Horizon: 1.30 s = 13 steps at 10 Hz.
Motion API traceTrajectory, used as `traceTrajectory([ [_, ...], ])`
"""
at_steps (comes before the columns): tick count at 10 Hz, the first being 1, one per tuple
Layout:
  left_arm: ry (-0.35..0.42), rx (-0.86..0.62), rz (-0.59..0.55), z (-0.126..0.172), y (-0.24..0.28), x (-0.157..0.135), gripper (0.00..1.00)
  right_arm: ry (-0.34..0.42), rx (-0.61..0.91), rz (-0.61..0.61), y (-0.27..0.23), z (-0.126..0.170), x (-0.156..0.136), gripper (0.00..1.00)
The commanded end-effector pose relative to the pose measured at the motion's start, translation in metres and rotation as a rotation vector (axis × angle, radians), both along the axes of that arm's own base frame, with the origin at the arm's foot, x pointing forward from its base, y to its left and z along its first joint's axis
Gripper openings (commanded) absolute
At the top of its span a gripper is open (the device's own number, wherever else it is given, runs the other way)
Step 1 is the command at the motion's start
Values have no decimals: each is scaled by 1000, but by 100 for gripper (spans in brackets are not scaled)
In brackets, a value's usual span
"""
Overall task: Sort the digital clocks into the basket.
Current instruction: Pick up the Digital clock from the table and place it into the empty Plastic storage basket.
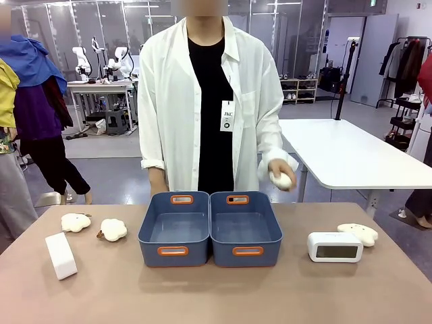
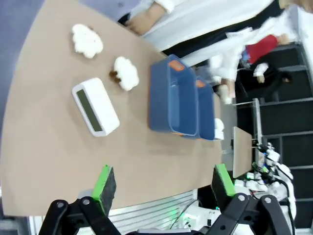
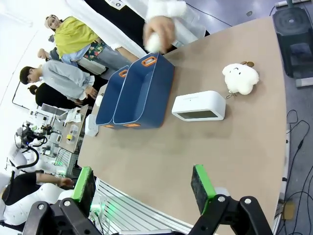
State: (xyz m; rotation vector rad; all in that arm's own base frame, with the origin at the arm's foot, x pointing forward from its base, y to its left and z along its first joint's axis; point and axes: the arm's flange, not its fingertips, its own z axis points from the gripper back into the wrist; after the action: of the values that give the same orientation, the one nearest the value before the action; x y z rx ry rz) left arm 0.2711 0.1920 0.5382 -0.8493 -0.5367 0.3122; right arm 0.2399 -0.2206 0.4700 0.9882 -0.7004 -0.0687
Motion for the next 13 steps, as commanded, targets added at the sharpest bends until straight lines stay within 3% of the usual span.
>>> traceTrajectory([
  [1, 179, 90, -17, 21, -12, 24, 100, -19, -1, 3, 1, 1, -2, 100],
  [4, 374, 219, -30, 14, -46, 55, 100, -19, -1, 3, 1, 1, -2, 100],
  [6, 505, 314, -23, -14, -70, 86, 100, -19, -1, 3, 1, 1, -2, 100],
  [8, 579, 376, 53, -50, -99, 120, 100, -19, -1, 3, 1, 1, -2, 100],
  [13, 593, 456, 105, -121, -130, 172, 100, -19, -1, 3, 1, 1, -2, 100],
])
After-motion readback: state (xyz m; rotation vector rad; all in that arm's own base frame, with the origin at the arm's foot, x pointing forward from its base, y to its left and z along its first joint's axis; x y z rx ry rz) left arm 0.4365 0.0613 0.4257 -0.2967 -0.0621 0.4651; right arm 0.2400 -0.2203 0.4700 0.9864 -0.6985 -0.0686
